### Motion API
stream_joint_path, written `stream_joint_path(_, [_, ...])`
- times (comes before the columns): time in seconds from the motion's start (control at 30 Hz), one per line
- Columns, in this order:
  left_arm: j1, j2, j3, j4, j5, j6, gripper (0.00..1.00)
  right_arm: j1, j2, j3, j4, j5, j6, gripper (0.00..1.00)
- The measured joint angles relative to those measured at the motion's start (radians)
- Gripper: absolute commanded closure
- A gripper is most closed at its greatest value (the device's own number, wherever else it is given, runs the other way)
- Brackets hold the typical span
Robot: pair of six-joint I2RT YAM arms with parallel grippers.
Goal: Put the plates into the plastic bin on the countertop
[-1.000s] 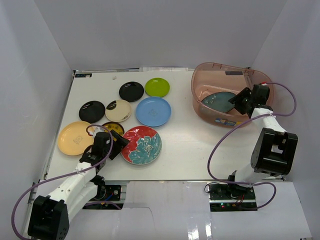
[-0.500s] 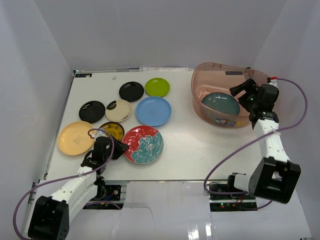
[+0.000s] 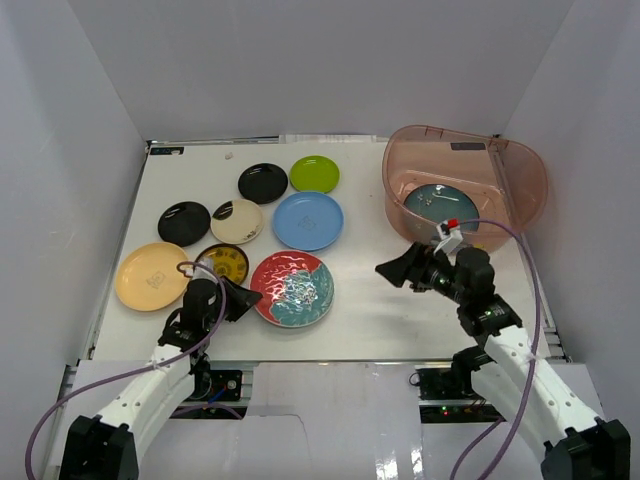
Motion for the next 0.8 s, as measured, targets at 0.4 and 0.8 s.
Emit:
stream_joint_path(0.4, [-0.001,-0.105,-0.005,-0.019,0.285,0.029,1.0,0.357,0.128,-0.236,0.16,0.042,0.099,0.1])
stream_joint_path(0.8, [-0.002,-0.051,-0.005,0.143,0.531,-0.035,1.0,0.358,0.329,-0.286,0.413,0.087,0.159,0.07])
